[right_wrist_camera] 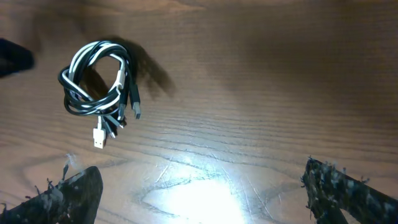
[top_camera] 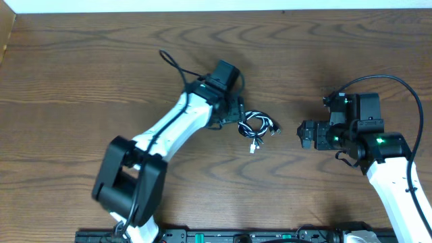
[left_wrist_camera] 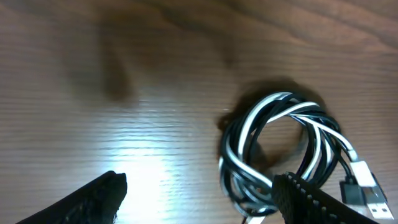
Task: Untangle cables
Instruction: 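Lower the left gripper onto the black-and-white cable bundle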
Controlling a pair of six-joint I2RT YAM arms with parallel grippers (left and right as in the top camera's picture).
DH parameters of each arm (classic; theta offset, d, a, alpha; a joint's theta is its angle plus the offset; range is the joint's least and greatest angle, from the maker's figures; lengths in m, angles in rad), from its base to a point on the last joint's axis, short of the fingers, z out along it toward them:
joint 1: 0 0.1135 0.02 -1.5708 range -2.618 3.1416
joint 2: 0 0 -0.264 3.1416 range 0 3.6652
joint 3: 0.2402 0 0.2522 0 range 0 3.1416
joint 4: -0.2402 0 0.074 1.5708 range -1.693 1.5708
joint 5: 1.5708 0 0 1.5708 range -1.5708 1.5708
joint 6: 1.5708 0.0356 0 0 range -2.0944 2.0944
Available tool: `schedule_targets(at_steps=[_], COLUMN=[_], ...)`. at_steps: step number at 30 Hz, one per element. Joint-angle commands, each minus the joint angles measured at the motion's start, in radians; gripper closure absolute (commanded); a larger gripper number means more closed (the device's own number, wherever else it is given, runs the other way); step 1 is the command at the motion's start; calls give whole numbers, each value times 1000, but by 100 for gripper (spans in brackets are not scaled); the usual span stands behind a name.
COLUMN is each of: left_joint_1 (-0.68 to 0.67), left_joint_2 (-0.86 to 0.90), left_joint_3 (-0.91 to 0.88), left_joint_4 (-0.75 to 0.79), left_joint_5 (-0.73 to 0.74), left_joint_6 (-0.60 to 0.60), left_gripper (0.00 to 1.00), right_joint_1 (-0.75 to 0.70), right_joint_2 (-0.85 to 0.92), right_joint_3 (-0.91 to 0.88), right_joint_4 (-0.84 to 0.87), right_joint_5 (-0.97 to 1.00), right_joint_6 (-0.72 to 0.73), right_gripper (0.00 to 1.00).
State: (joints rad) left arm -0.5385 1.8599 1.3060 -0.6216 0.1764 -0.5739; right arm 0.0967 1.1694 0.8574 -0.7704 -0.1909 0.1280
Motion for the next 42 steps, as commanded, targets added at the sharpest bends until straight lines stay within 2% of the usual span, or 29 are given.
schedule_targets(at_steps=[1,5,9,20,26,33,39,42], left_joint_1=[-22,-42,-62,-103,-115,-116,-116,-116], left_joint_2=[47,91,120,127,127,127,127,127], left_joint_3=[9,9,9,7,5,4,4,4], left_joint_4=[19,29,51,42,13,-7,-26,-33], left_joint_5=[-7,-5,-5,-6,-5,-5,-5,5], left_joint_6=[-93,-150,-154,-154,-153,-153,-153,-134], left_gripper=[21,27,32,66,71,92,92,92], right_joint_1=[9,9,9,9,9,10,10,10], right_joint_2=[-4,-4,-4,-4,-4,-1,57,115], right_joint_3=[19,20,20,20,19,10,10,10], right_joint_4=[-1,-2,-4,-4,-4,12,23,27], right_joint_5=[-11,-11,-11,-11,-29,-84,-185,-187], right_joint_6=[-10,-10,-10,-9,-9,-10,-8,40], right_gripper=[1,1,1,1,1,1,1,1])
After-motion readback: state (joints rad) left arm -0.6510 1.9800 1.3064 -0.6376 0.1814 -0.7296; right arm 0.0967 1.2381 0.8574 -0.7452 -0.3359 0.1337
